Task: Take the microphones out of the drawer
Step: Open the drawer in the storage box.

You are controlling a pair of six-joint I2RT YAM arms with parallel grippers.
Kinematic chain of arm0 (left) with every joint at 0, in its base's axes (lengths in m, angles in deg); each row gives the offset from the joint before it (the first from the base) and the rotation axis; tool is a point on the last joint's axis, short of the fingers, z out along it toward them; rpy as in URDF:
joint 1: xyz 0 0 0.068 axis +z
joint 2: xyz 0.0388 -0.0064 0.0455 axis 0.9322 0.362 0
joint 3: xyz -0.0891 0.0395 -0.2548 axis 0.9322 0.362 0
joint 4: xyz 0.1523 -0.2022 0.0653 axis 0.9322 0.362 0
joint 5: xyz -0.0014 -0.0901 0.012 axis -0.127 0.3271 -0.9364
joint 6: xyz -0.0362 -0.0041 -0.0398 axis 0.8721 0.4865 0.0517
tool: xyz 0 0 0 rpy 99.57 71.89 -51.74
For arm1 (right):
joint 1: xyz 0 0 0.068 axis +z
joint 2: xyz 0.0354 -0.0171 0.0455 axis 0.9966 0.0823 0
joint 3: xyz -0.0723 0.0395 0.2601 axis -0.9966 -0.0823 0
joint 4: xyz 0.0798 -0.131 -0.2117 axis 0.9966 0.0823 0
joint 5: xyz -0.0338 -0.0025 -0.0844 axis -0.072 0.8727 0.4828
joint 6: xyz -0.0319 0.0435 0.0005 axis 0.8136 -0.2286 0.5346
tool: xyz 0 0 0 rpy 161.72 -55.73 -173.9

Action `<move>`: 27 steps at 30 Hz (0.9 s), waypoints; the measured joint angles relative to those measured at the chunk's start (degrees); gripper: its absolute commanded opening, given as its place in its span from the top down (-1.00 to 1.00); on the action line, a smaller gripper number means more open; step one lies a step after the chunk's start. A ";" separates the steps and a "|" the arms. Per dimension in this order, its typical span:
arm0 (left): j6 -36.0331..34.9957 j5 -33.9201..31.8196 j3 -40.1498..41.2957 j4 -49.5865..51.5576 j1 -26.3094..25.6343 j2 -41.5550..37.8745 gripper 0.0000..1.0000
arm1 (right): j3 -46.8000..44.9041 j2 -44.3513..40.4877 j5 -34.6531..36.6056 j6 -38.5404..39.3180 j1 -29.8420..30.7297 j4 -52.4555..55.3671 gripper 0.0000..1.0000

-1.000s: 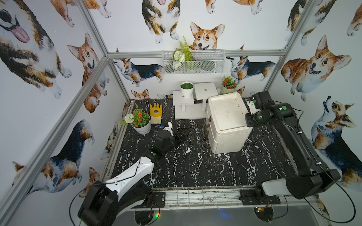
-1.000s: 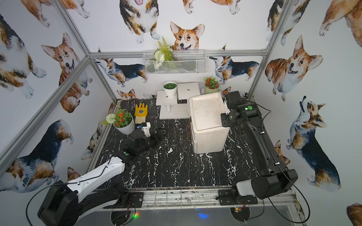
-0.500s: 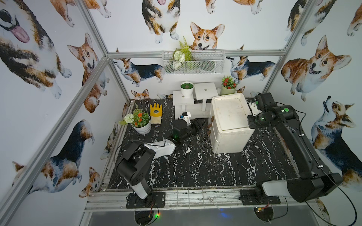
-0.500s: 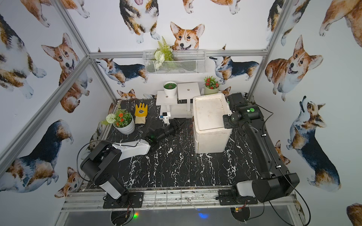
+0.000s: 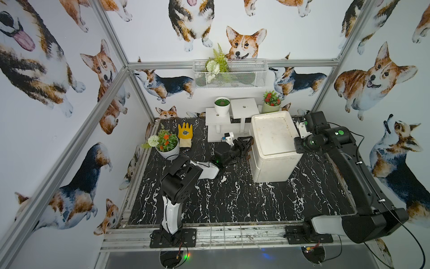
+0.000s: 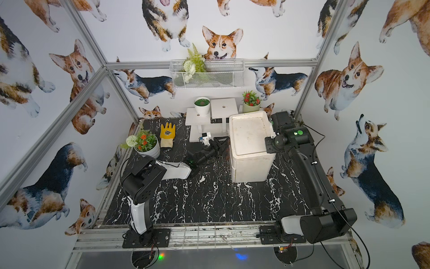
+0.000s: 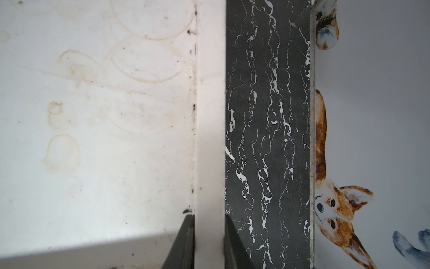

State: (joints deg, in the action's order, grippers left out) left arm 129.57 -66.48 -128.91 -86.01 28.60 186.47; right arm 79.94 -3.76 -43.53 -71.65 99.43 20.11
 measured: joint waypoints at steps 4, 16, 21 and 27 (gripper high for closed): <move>1.38 -0.68 -0.22 -1.01 -0.02 0.72 0.15 | 0.00 0.09 -0.02 0.00 -0.02 -0.02 0.69; 2.69 -1.11 -0.35 -2.73 0.00 0.81 0.99 | -0.20 0.33 0.07 0.00 -0.02 -0.20 0.69; 2.71 -1.16 0.28 -3.08 0.04 0.20 1.00 | -0.24 0.33 0.09 0.04 -0.02 -0.31 0.69; 1.73 -0.83 1.79 -2.47 0.81 -1.81 1.00 | -0.28 0.37 0.11 0.26 -0.02 -0.55 0.69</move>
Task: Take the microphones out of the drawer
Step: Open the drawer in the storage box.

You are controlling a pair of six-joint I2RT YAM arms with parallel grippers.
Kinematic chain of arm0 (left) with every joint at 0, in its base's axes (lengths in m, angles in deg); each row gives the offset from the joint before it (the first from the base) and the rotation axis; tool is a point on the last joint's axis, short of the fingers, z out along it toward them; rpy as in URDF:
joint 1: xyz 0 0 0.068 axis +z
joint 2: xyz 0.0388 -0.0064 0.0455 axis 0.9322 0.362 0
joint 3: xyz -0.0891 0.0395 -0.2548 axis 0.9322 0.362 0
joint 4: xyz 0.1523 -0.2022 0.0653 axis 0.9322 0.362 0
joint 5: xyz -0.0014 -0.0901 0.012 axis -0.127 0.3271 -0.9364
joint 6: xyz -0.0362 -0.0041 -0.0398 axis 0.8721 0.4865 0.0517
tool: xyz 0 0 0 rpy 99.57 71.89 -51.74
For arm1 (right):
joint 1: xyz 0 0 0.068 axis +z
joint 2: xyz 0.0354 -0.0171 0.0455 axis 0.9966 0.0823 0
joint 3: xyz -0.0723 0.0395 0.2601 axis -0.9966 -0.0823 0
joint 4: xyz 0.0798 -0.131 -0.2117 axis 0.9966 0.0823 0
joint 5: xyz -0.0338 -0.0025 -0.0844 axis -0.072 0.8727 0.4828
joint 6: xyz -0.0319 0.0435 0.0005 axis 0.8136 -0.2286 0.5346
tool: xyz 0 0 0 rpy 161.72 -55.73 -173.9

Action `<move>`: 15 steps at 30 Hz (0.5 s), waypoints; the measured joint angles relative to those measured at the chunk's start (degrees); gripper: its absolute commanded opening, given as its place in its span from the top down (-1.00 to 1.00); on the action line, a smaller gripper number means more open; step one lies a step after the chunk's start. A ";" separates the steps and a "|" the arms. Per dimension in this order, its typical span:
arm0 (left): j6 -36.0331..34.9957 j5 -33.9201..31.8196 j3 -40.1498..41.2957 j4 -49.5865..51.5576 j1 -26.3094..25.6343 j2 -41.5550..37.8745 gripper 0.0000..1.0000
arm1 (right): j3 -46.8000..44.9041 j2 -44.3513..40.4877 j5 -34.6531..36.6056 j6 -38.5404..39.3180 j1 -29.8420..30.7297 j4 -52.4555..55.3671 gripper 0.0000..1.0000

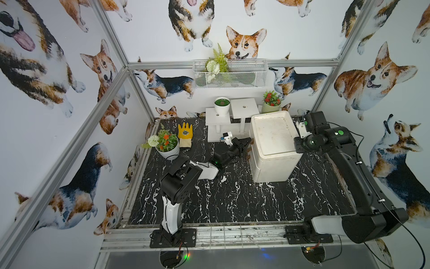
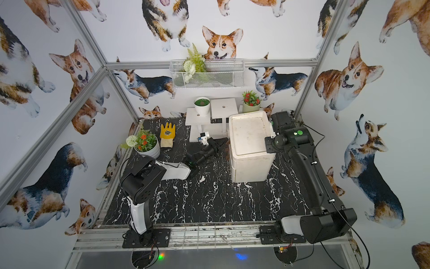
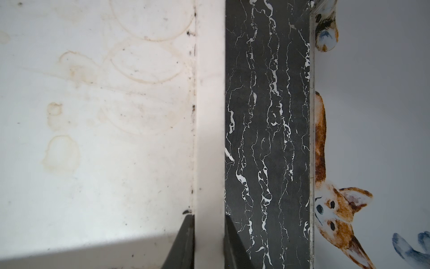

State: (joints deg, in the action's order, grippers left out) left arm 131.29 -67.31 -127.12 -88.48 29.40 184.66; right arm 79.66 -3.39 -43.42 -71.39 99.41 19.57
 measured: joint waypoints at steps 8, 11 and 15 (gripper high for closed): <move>-1.38 1.29 5.88 -0.48 3.39 -3.69 1.00 | -0.07 0.24 0.00 0.83 0.00 -0.61 0.70; -1.51 1.79 8.59 -0.98 4.72 -5.29 1.00 | -0.09 0.24 0.04 0.85 0.00 -0.61 0.70; -2.05 2.54 11.37 -1.60 6.86 -7.58 1.00 | -0.11 0.28 0.04 0.85 0.00 -0.63 0.70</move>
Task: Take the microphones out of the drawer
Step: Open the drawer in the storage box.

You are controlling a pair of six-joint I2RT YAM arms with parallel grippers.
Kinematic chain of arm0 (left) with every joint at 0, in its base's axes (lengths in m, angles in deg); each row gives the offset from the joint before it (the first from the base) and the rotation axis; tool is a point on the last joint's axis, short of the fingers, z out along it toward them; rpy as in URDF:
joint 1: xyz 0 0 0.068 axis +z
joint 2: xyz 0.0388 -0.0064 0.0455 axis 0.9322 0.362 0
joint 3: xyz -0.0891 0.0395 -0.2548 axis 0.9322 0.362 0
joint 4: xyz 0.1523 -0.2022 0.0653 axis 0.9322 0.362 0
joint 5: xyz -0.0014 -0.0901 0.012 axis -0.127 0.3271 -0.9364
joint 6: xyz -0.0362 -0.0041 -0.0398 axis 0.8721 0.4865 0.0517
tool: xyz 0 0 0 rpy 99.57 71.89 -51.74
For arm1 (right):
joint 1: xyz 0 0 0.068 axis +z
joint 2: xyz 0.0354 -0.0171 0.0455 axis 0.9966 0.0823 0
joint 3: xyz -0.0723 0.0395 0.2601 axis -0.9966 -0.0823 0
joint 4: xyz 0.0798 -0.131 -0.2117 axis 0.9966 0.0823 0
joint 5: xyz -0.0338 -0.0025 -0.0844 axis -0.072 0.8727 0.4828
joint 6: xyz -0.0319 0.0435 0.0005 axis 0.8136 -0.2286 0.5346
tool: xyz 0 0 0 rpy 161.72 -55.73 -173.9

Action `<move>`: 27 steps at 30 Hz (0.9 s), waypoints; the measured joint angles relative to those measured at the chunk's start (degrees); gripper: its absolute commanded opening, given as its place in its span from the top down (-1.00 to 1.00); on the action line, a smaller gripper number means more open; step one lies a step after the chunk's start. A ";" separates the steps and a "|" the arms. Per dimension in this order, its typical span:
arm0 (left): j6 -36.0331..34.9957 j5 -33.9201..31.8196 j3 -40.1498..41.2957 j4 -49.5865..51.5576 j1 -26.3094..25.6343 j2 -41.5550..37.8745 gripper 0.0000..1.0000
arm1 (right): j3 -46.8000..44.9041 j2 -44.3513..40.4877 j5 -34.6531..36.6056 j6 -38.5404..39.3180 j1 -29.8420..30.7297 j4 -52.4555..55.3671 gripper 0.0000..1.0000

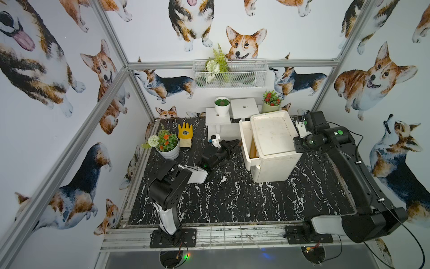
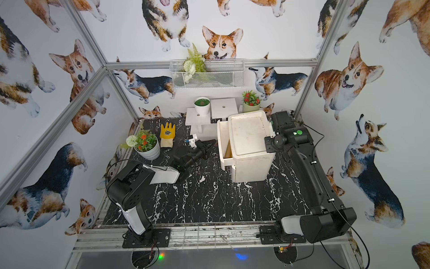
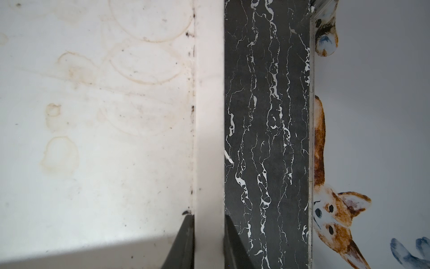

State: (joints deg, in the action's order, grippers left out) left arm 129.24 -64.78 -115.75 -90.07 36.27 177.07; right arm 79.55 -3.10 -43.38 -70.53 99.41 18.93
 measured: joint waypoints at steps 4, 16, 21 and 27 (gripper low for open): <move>-0.52 0.72 2.40 0.22 2.34 -2.45 1.00 | 0.02 0.11 0.07 -0.02 0.02 0.00 0.70; -2.93 2.34 7.52 2.69 6.27 -8.63 1.00 | 0.42 0.72 0.15 0.09 0.02 0.17 0.70; -3.78 1.68 9.51 4.46 7.72 -11.04 1.00 | 0.13 0.72 0.15 0.11 0.02 0.15 0.70; -6.21 1.53 9.94 8.68 8.50 -15.02 1.00 | 0.02 0.63 -0.04 0.35 0.02 -0.52 0.70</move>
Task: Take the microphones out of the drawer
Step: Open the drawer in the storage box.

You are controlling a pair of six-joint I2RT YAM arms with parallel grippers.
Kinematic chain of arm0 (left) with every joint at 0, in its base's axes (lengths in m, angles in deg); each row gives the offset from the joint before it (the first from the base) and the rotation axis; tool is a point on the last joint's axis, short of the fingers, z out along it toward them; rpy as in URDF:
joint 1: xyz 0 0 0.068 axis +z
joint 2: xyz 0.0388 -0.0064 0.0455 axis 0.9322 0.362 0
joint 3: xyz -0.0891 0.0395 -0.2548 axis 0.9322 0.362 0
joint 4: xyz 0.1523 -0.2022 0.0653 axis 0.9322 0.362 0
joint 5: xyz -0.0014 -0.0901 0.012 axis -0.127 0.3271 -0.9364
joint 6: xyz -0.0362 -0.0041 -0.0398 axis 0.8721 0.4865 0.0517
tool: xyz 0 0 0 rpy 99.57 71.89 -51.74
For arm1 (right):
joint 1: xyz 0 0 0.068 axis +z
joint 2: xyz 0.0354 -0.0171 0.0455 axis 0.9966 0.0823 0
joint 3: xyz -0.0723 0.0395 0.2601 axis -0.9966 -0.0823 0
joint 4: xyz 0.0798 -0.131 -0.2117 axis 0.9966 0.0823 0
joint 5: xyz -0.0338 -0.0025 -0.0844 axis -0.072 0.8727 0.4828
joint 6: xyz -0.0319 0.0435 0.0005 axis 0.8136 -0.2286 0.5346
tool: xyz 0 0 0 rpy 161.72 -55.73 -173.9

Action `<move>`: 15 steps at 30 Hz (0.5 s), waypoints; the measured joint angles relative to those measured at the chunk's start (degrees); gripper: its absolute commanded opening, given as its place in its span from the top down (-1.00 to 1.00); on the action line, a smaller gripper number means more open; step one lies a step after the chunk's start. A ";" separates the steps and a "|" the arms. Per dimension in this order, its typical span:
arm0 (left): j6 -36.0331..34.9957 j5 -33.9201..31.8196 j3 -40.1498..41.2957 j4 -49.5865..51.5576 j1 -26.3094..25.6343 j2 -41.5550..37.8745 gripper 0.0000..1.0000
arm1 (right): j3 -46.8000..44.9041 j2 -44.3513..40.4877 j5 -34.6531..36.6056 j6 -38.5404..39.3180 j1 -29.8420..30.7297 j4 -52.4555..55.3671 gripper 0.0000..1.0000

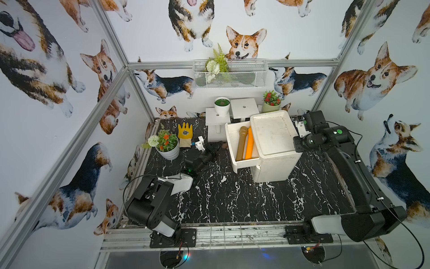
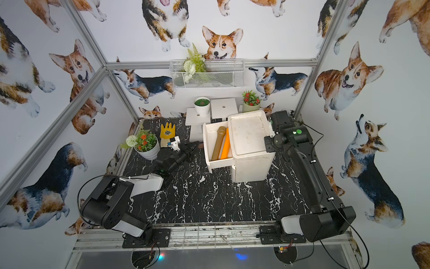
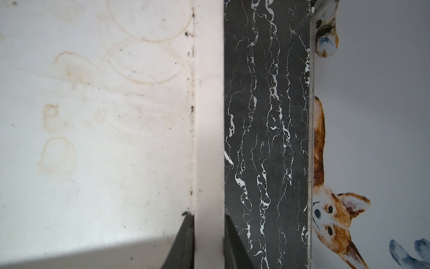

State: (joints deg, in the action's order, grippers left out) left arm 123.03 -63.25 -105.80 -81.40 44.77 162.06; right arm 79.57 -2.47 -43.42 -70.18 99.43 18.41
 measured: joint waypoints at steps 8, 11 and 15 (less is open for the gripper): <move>-9.46 -1.29 -5.40 18.91 0.42 -7.80 0.04 | -0.31 -0.04 -0.46 0.28 0.09 -1.40 0.70; -15.63 -1.73 -9.86 30.29 0.37 -10.95 -0.22 | -0.22 -0.04 -0.50 0.28 0.09 -1.40 0.70; -24.63 -3.80 -16.72 45.68 0.35 -15.30 -0.28 | -0.17 0.04 -0.68 0.28 0.09 -1.38 0.70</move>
State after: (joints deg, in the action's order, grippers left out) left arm 98.40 -67.05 -122.53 -35.72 45.12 146.76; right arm 79.39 -2.42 -44.10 -69.90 99.52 17.03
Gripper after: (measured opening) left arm 0.628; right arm 0.216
